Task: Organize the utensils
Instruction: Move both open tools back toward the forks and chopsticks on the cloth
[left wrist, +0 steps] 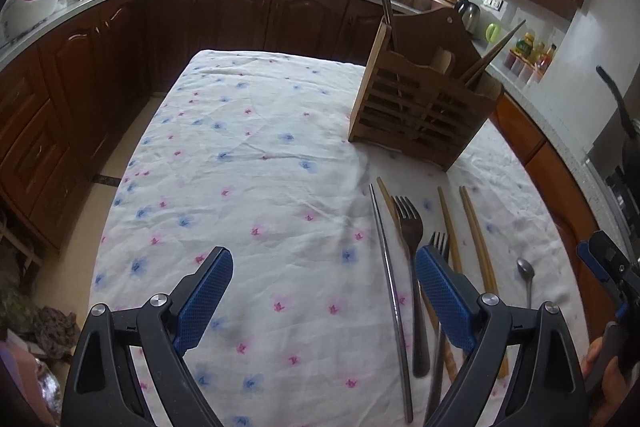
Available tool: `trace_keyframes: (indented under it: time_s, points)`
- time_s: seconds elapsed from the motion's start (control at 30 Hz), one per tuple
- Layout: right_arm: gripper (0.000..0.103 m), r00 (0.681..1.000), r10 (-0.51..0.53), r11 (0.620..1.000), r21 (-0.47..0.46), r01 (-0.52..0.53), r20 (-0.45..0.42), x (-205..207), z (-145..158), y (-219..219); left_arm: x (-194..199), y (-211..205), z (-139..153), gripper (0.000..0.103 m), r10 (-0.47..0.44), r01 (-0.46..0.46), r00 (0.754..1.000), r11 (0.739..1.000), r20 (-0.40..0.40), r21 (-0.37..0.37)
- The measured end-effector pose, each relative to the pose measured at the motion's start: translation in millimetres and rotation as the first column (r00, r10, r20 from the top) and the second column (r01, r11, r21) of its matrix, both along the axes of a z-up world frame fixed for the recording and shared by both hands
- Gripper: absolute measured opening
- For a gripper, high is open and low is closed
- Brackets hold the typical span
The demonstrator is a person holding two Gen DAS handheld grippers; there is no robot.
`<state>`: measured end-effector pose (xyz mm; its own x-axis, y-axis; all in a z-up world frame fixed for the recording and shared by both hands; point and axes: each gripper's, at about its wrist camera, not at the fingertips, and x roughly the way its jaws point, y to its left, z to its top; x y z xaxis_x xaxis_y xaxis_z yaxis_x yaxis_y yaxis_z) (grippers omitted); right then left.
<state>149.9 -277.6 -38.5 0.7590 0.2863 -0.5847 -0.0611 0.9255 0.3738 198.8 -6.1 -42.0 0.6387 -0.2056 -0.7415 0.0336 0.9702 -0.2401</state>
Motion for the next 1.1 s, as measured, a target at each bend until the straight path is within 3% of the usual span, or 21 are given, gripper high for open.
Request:
trace_keyframes:
  time_s: [0.27, 0.37, 0.53, 0.6, 0.7, 0.8, 0.93, 1.1]
  points:
    - [0.099, 0.999, 0.015, 1.000, -0.022, -0.016, -0.043, 21, -11, 5, 27, -15, -6, 0.092, -0.009, 0.010, 1.000, 0.998, -0.008, 0.058]
    - [0.089, 0.998, 0.021, 0.999, -0.039, -0.024, -0.065, 32, -15, 8, 39, -19, -11, 0.090, -0.020, 0.021, 1.000, 0.997, -0.018, 0.068]
    - [0.052, 0.990, 0.017, 0.997, -0.074, -0.028, -0.138, 56, -30, 9, 63, -28, -20, 0.078, -0.044, 0.047, 0.998, 0.996, -0.042, 0.081]
    - [0.045, 0.986, 0.020, 0.996, -0.079, -0.033, -0.168, 66, -36, 9, 74, -35, -24, 0.075, -0.056, 0.062, 0.997, 0.993, -0.054, 0.100]
    - [0.045, 0.980, 0.030, 0.996, -0.081, -0.047, -0.199, 78, -43, 10, 86, -43, -32, 0.073, -0.071, 0.079, 0.995, 0.990, -0.069, 0.116]
    - [0.044, 0.973, 0.047, 0.994, -0.087, -0.068, -0.227, 88, -50, 13, 97, -52, -42, 0.063, -0.088, 0.102, 0.991, 0.985, -0.098, 0.140]
    - [0.034, 0.961, 0.062, 0.988, -0.120, -0.097, -0.268, 100, -62, 20, 109, -60, -55, 0.055, -0.106, 0.125, 0.986, 0.980, -0.128, 0.153]
    - [0.021, 0.953, 0.060, 0.977, -0.178, -0.117, -0.298, 112, -72, 24, 115, -67, -62, 0.055, -0.124, 0.145, 0.984, 0.974, -0.129, 0.174]
